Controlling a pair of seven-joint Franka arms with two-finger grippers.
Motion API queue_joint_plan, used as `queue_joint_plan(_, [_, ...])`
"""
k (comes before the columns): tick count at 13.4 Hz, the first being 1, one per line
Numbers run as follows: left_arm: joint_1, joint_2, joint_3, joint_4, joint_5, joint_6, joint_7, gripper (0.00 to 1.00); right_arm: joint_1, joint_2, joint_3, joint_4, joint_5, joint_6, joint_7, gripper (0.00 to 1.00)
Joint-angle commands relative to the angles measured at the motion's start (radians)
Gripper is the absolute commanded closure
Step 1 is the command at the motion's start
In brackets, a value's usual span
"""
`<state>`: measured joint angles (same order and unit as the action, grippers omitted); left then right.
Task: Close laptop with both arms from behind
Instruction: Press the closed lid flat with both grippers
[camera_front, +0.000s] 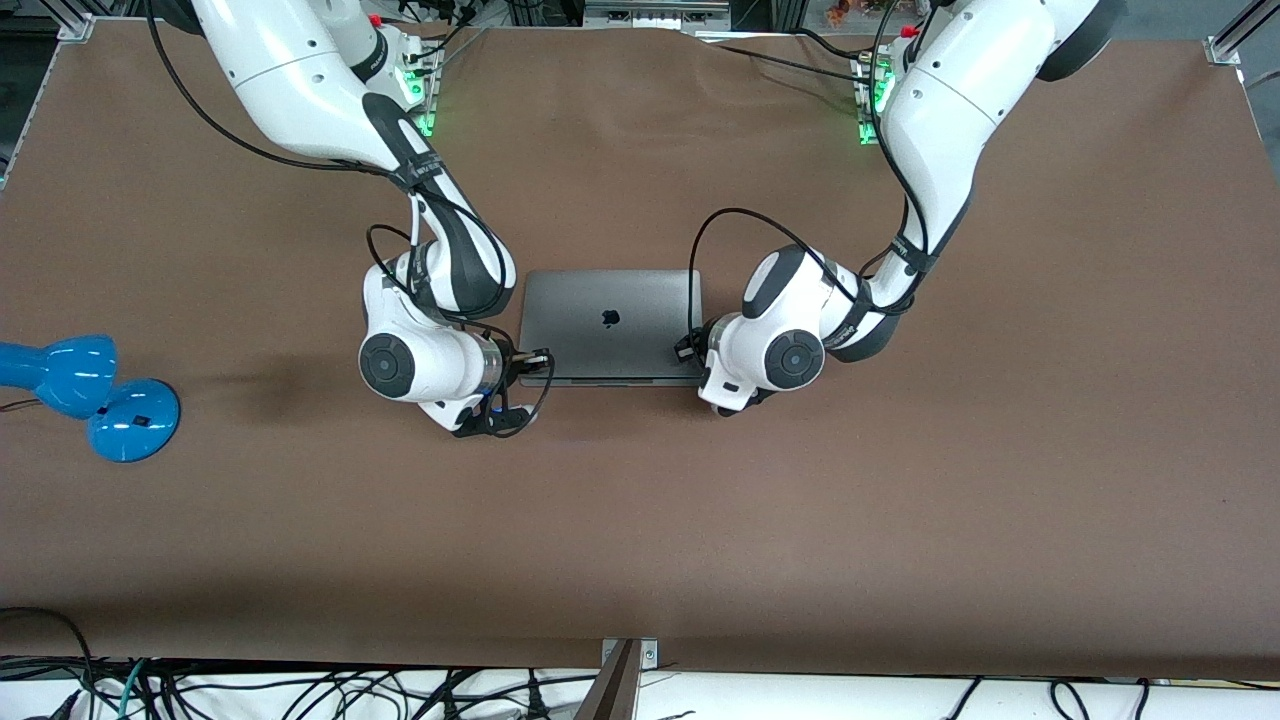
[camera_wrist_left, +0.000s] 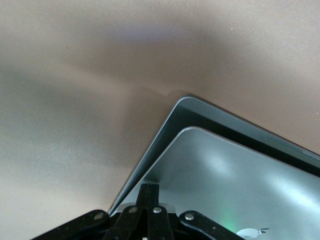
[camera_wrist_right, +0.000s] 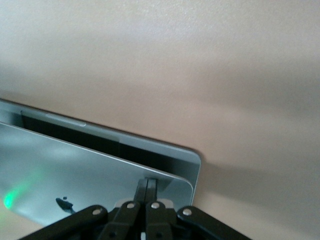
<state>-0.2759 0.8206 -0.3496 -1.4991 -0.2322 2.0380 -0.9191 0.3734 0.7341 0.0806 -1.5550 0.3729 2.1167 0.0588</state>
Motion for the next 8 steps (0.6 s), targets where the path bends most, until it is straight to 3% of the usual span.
queue_joint_plan(1, [-0.016,0.032,0.011,0.046,0.043,0.002,0.005,1.0,0.005,0.028,-0.002,0.024,0.015,0.023,-0.022,0.97])
queue_joint_plan(8, [-0.016,0.055,0.011,0.046,0.066,0.033,0.003,1.0,0.006,0.057,-0.002,0.024,0.015,0.062,-0.039,0.97])
